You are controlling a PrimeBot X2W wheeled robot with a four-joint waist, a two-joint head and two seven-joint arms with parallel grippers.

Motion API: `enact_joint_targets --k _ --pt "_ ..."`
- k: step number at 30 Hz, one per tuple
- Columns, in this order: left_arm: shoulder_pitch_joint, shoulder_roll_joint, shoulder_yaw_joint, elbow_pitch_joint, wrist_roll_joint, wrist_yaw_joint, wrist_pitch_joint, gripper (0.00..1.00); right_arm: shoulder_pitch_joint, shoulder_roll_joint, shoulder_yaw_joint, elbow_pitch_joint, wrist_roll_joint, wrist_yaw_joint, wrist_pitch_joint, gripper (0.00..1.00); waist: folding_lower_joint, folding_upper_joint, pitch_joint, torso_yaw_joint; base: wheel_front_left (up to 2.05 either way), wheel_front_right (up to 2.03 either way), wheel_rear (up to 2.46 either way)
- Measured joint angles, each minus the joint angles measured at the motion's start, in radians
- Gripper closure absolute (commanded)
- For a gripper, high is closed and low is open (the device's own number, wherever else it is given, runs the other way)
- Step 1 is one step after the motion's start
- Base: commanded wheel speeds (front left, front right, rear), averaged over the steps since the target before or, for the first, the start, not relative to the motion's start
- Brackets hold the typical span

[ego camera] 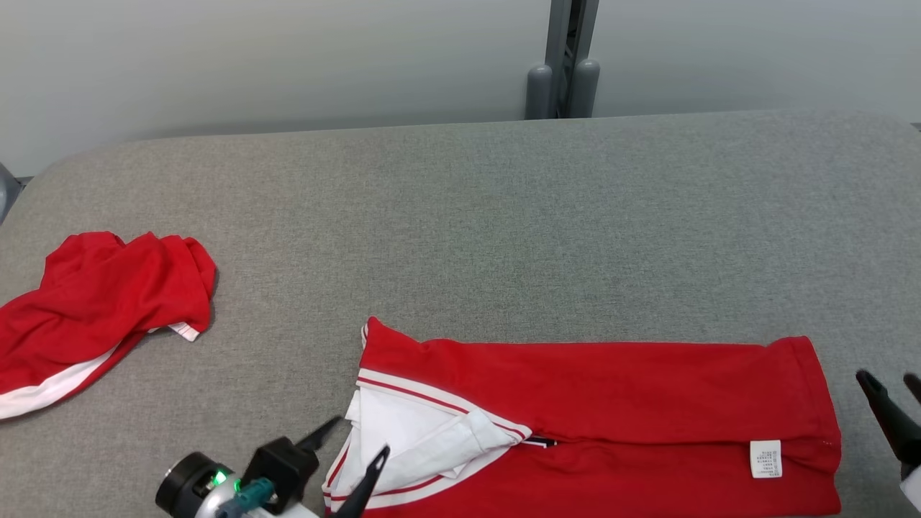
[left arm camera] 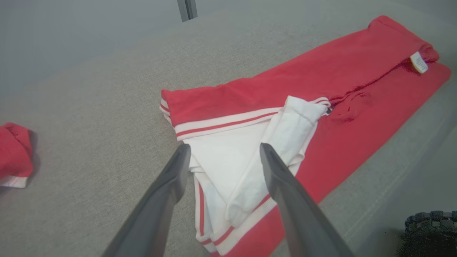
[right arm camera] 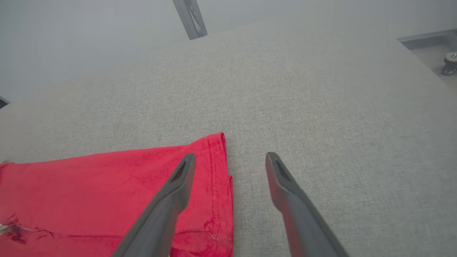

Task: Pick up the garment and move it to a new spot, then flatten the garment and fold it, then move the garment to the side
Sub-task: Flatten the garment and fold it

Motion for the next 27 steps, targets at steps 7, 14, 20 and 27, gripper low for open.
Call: enact_joint_targets --k 7,14,20,27 --pt "-0.037 -0.076 0.077 -0.002 -0.038 0.062 -0.120 0.00 -0.016 0.060 -0.053 -0.052 -0.113 0.000 -0.117 0.00 0.0000 0.0000 -0.011 -0.008 0.00 0.00 0.00" --pt "-0.084 -0.173 0.150 0.057 -0.069 0.095 -0.342 0.00 -0.019 0.159 -0.123 -0.077 -0.230 0.000 -0.241 0.00 0.0000 0.0000 -0.018 -0.022 0.00 0.00 0.00" --pt "-0.101 -0.233 0.201 0.130 -0.050 0.095 -0.397 0.00 -0.013 0.272 -0.190 -0.076 -0.346 0.000 -0.271 0.00 0.0000 0.0000 -0.016 -0.035 0.00 0.00 0.00" --pt "-0.063 -0.313 0.275 0.137 0.027 0.052 -0.399 0.00 0.013 0.352 -0.196 -0.027 -0.407 0.000 -0.276 0.00 0.0000 0.0000 -0.005 -0.041 0.00 0.00 0.00"
